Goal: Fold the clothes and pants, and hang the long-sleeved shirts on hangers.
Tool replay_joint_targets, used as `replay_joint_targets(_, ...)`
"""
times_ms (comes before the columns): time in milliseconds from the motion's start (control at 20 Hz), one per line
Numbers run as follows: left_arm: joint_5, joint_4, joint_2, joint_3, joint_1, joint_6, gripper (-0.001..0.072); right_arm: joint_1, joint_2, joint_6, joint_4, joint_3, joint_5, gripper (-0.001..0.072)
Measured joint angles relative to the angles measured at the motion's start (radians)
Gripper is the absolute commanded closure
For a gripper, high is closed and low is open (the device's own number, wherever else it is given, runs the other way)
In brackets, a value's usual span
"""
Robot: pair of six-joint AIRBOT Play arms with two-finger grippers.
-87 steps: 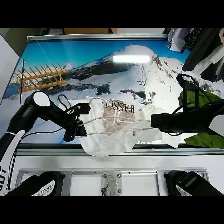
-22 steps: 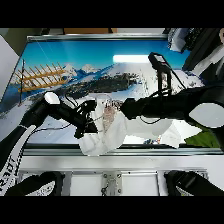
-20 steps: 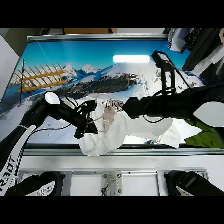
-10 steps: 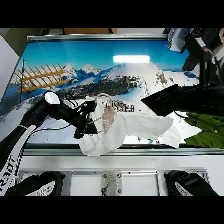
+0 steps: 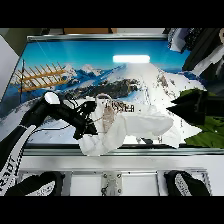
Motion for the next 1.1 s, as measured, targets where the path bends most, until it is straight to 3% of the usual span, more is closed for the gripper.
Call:
replay_joint_targets(200, -0.008, 0.000, 0.000, 0.000, 0.000, 0.000, 0.0692, -0.124, -0.003, -0.284, 0.117, -0.180, 0.067, 0.0243)
replay_joint_targets(400, -0.012, 0.000, 0.000, 0.000, 0.000, 0.000, 0.0691, -0.153, -0.022, -0.477, 0.175, -0.309, 0.126, 0.0243)
replay_joint_targets(650, -0.017, 0.000, 0.000, 0.000, 0.000, 0.000, 0.0692, -0.120, -0.069, -0.597, 0.196, -0.367, 0.153, 0.0243)
replay_joint_targets(1100, -0.019, 0.000, 0.000, 0.000, 0.000, 0.000, 0.0692, 0.051, -0.183, -0.677, 0.202, -0.380, 0.155, 0.0243)
